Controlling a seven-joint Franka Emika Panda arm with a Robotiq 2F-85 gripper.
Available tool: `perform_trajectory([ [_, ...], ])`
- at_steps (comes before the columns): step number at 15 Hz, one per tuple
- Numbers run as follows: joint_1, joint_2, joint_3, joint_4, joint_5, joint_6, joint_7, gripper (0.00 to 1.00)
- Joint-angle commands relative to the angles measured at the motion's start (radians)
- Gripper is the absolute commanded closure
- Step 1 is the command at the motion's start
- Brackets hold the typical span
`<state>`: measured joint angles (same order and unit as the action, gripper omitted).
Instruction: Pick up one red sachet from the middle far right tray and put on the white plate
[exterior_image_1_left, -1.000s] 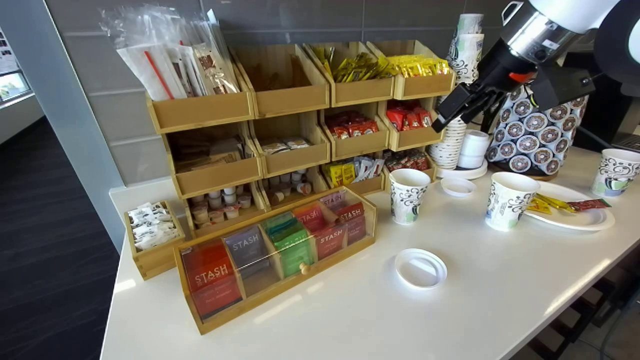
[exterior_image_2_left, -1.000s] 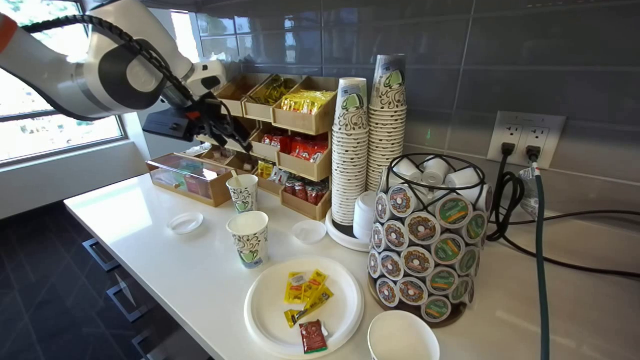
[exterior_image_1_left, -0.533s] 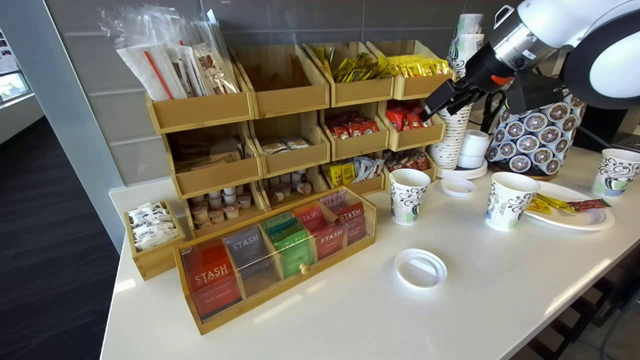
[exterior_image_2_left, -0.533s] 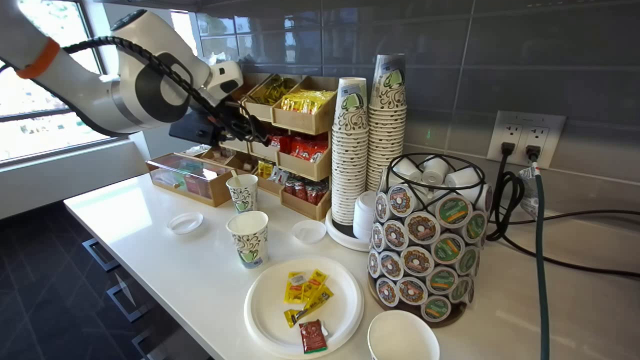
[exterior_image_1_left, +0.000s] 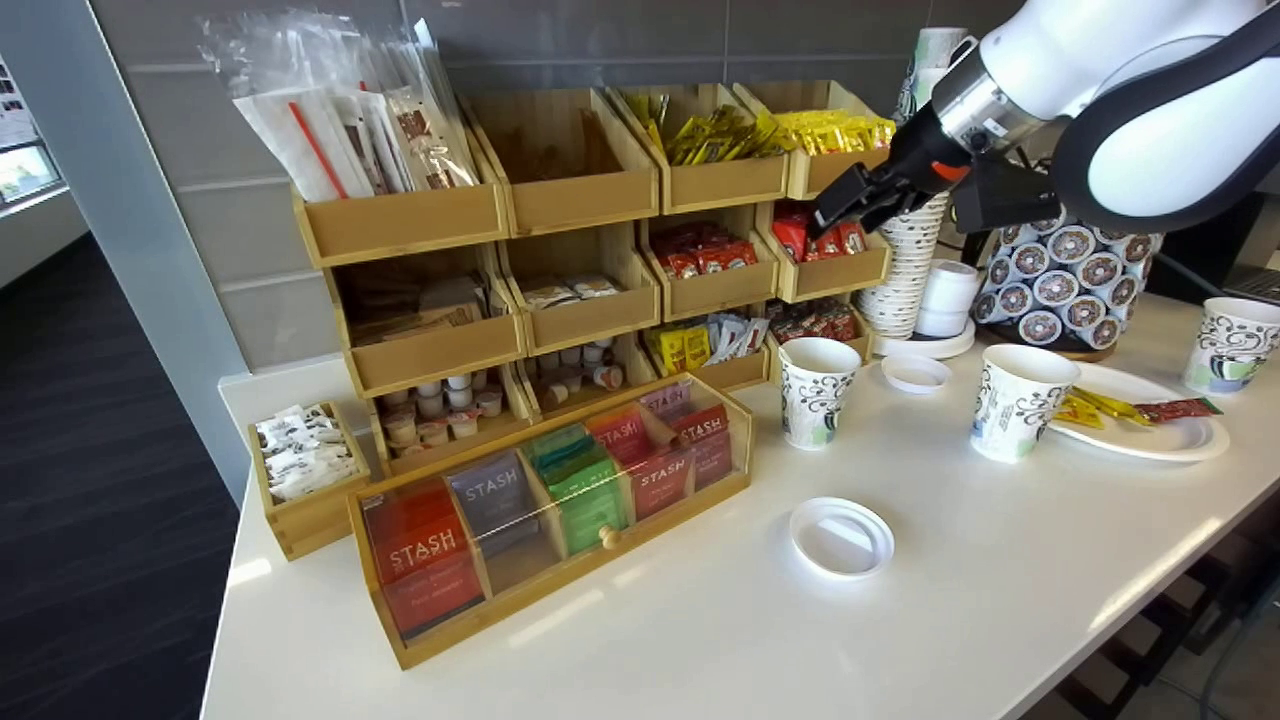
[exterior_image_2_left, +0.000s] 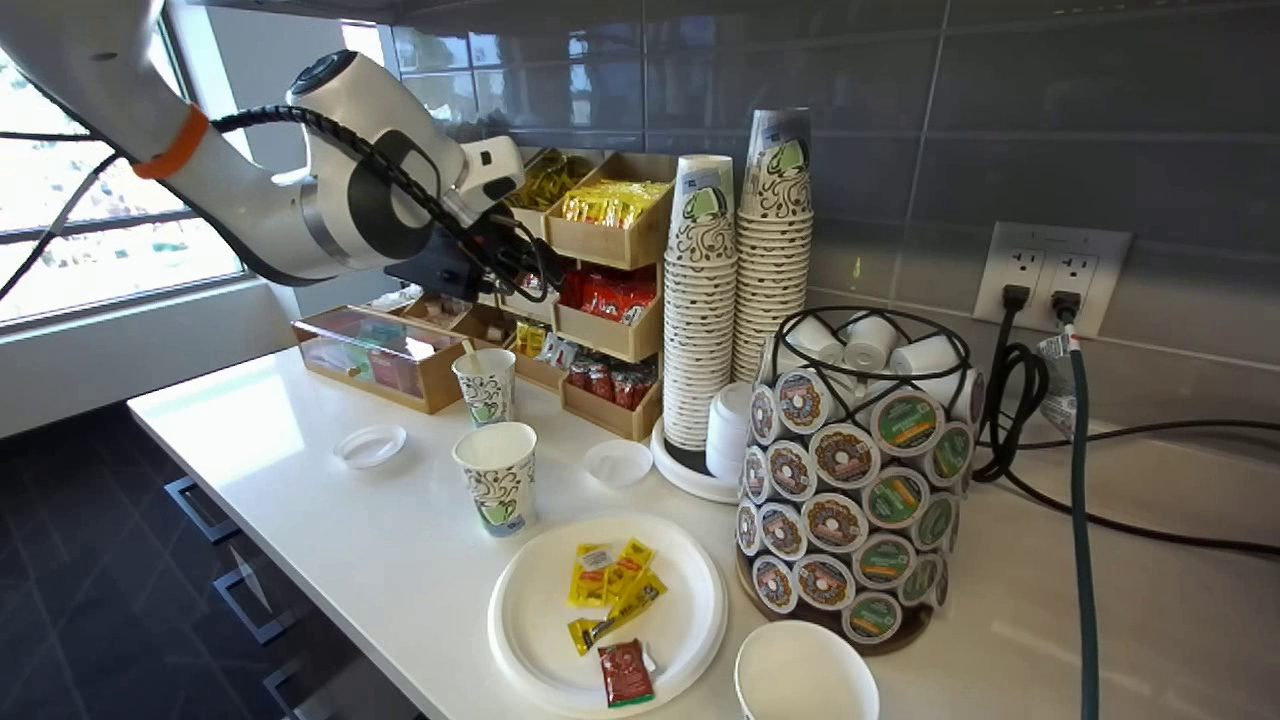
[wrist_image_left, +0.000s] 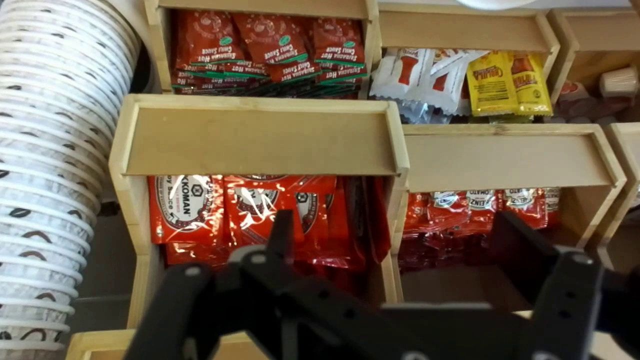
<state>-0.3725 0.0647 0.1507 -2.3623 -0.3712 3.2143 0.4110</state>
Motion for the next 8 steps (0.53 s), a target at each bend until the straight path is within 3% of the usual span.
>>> perform_trajectory([
  [1,0.044,0.072,-0.058,0.058,-0.053,0.034,0.046,0.00],
  [2,0.059,0.084,-0.073,0.069,-0.053,0.042,0.047,0.00],
  [3,0.075,0.097,-0.090,0.080,-0.051,0.050,0.047,0.08],
  [5,0.114,0.121,-0.126,0.098,-0.036,0.065,0.041,0.33],
  [8,0.185,0.157,-0.189,0.121,-0.022,0.076,0.037,0.42],
])
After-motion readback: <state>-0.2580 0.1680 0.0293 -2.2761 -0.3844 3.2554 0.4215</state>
